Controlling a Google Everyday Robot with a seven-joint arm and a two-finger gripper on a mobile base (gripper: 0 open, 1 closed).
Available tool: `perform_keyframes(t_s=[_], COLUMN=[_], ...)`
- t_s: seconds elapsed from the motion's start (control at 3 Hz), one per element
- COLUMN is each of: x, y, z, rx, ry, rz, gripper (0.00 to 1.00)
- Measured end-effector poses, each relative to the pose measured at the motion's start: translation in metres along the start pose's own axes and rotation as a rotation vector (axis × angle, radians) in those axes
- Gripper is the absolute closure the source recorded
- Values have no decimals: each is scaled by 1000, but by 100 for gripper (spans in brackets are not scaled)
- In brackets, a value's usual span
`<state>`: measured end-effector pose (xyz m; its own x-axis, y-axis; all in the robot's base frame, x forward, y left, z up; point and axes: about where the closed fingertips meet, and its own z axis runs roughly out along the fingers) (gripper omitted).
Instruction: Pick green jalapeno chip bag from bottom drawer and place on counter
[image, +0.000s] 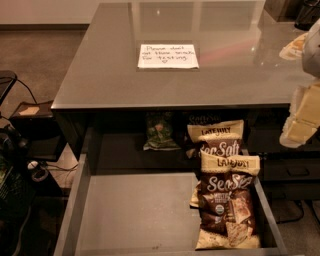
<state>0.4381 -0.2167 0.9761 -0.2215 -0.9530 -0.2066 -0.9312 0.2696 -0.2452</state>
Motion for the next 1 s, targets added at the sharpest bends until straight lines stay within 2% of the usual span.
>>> perform_keyframes(t_s=[0.33,0.67,1.0], x=[0,-6,-13], y=[0,4,13], z=[0,16,53], rx=[0,-12,-36], ry=[0,-51,-134], rz=[0,21,83], gripper=[0,0,0])
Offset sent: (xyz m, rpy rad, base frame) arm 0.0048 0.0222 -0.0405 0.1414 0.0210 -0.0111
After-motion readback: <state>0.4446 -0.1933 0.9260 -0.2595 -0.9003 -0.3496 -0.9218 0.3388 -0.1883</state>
